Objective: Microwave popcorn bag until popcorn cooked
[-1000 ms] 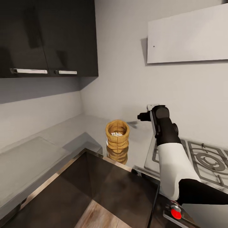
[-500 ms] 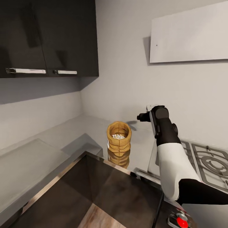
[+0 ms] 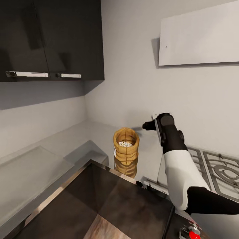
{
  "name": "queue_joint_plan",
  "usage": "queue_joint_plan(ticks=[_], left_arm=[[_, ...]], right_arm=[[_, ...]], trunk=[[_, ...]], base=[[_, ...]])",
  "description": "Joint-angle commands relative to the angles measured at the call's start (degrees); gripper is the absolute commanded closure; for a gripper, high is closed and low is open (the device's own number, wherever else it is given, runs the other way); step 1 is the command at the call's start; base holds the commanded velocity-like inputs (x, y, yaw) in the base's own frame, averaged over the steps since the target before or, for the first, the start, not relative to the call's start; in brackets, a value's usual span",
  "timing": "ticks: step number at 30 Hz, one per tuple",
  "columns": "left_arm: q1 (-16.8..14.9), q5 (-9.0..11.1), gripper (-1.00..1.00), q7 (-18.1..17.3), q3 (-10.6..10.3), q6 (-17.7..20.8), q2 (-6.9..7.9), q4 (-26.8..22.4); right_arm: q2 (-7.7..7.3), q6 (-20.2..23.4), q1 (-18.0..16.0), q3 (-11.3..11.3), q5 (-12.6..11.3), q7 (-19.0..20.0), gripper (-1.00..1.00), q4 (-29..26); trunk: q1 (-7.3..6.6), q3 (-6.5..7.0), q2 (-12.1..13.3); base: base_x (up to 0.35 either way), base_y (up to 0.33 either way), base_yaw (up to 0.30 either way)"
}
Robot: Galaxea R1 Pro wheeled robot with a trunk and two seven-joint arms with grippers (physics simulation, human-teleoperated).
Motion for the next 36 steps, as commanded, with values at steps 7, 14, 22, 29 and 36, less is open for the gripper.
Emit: queue_joint_plan(ticks=[7,14,22,29,36], left_arm=[[0.0,0.4,-1.0,0.0,0.1,-0.1,0.02,0.0],[0.0,0.4,-1.0,0.0,0.1,-0.1,-0.04,0.0],[0.0,0.4,-1.0,0.0,0.1,-0.1,-0.06,0.0],[0.0,0.4,-1.0,0.0,0.1,-0.1,-0.06,0.0],[0.0,0.4,-1.0,0.0,0.1,-0.1,-0.06,0.0]], right_arm=[[0.06,0.2,0.0,1.7,0.4,-7.3,-1.0,5.8],[0.06,0.2,-0.1,1.9,0.1,-9.5,-1.0,5.7],[0.06,0.2,-0.1,1.8,0.1,-9.5,-1.0,5.7],[0.06,0.2,-0.1,1.6,0.0,-9.2,-1.0,5.7],[0.06,0.2,-0.1,1.6,-0.2,-9.1,-1.0,5.7]], trunk=[[0.0,-0.07,0.0],[0.0,-0.07,0.0],[0.0,-0.07,0.0],[0.0,-0.07,0.0],[0.0,-0.07,0.0]], base=[[0.0,0.0,0.0],[0.0,0.0,0.0],[0.0,0.0,0.0],[0.0,0.015,0.0],[0.0,0.273,0.0]])
